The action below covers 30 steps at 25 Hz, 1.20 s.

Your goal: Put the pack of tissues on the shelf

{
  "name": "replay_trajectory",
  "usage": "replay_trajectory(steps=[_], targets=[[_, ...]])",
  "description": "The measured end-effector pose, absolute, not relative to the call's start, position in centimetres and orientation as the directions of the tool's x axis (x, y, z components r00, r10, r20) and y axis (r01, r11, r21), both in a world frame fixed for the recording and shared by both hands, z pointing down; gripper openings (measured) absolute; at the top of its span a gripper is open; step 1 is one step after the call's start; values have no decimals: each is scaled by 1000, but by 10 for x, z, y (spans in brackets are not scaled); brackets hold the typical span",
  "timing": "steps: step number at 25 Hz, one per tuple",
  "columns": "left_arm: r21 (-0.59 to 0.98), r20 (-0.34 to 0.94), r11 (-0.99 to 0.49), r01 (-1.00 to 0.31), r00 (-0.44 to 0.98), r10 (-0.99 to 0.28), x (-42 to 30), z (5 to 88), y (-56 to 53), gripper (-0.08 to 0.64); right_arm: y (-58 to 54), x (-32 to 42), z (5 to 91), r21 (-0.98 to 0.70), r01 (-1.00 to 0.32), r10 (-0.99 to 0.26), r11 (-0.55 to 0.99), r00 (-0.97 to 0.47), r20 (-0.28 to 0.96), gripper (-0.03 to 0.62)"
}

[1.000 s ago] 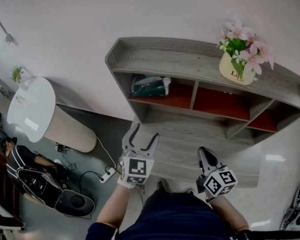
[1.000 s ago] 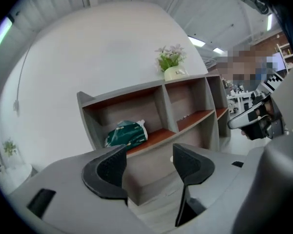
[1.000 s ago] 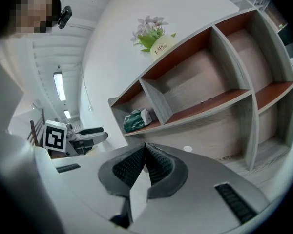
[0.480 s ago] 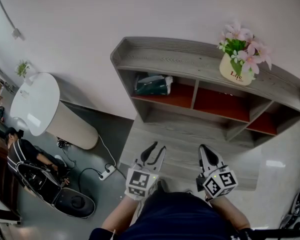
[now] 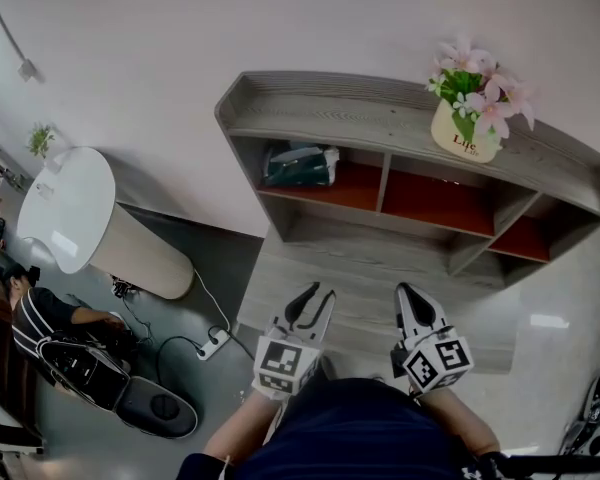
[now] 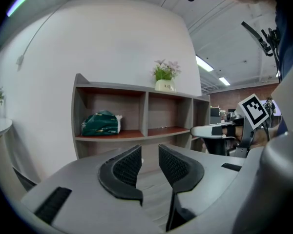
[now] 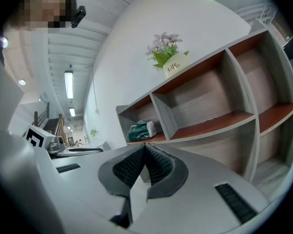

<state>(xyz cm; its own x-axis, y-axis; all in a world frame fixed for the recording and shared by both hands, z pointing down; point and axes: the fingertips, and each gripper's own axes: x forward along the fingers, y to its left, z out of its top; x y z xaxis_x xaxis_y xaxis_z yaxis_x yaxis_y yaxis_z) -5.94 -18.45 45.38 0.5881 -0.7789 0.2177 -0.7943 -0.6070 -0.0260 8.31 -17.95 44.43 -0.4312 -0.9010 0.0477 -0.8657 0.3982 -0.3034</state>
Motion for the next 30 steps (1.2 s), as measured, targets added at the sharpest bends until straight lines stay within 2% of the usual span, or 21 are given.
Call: replay_trajectory(steps=[30], targets=[[13, 257, -637, -771, 618, -743, -55, 473, -180, 117, -173, 87, 460, -329, -873, -912, 360, -404, 76, 11]])
